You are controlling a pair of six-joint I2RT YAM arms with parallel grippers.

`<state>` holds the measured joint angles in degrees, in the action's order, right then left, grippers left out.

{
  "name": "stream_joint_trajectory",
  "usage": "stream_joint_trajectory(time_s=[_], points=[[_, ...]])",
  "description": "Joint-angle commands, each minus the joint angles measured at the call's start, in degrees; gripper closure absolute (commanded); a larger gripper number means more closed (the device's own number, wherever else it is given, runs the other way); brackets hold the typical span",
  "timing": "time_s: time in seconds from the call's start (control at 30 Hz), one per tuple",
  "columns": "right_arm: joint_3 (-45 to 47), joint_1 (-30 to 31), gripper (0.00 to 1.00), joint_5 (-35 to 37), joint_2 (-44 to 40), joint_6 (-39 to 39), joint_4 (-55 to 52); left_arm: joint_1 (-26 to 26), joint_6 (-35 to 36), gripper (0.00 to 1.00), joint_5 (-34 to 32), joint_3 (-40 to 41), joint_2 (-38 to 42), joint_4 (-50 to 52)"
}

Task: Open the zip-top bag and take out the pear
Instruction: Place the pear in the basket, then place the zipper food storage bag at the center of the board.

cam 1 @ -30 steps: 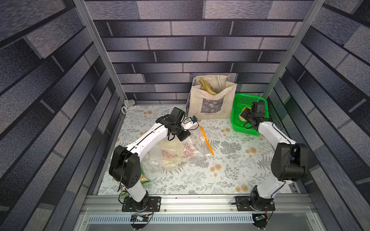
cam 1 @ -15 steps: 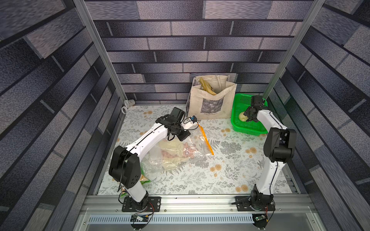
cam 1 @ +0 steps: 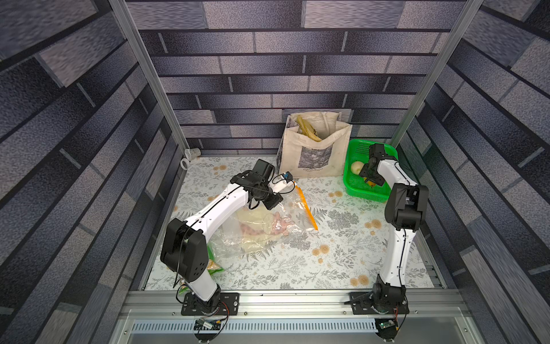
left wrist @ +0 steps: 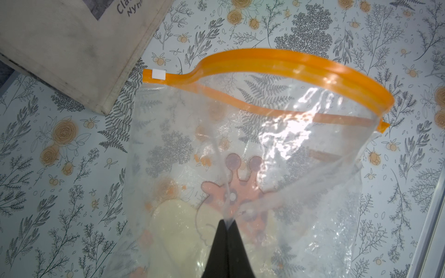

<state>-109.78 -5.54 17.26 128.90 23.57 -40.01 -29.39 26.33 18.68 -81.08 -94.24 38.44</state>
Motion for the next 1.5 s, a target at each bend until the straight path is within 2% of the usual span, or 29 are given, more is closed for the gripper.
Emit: stream_joint_trajectory(time_s=[0.0,0.17,0.47,0.53,0.77,0.83,0.87,0.93,1.0,1.07,1.1,1.13,1.27,1.47], points=[[-1.56,-0.38,0.14,-1.35,-1.56,-1.56,-1.89,-0.36,-0.22,1.00,-0.92,-1.63,1.84,1.11],[6.67,-0.34,0.14,-4.30,-10.34,-2.39,4.59,-0.41,-0.83,1.00,-1.61,-1.63,1.46,0.44],[34.04,-0.34,0.24,-12.46,-34.60,-0.44,20.91,1.00,-3.55,1.00,-6.49,-4.86,-0.29,-1.35],[38.95,-0.22,0.25,-15.19,-38.64,-0.60,23.22,1.00,-3.97,0.93,-6.97,-6.52,-1.48,-2.07],[56.34,0.97,0.26,-25.50,-52.26,-4.32,30.39,0.69,-8.61,0.85,-3.10,-9.74,-8.27,-6.40],[60.47,1.53,0.25,-26.52,-55.59,-6.18,32.04,0.43,-9.48,0.82,-2.48,-10.35,-9.82,-7.25],[62.27,1.58,0.25,-27.00,-57.05,-6.98,32.85,0.26,-9.83,0.78,-2.29,-10.64,-10.39,-7.60],[66.35,1.74,0.24,-27.74,-60.15,-8.41,35.05,0.09,-10.25,0.61,-1.45,-11.23,-11.06,-8.23],[69.34,1.72,0.21,-28.09,-62.35,-8.68,36.96,0.20,-10.40,0.49,-0.92,-11.64,-10.74,-8.91],[71.08,1.80,0.19,-28.19,-63.49,-7.97,37.58,0.50,-10.69,0.17,-0.67,-11.30,-9.44,-10.37],[71.95,1.82,0.18,-28.49,-64.02,-7.71,38.22,0.84,-11.18,0.05,0.06,-11.06,-8.58,-11.07],[72.97,1.88,0.17,-28.84,-64.49,-7.50,39.18,1.50,-11.82,0.00,1.67,-10.75,-7.47,-11.83],[77.17,2.43,0.15,-28.48,-66.98,-8.32,43.34,4.81,-16.75,0.00,4.92,-6.14,-1.03,-18.10],[82.52,3.16,0.14,-26.27,-70.34,-11.81,48.89,12.01,-23.32,0.00,1.70,8.99,13.35,-29.99]])
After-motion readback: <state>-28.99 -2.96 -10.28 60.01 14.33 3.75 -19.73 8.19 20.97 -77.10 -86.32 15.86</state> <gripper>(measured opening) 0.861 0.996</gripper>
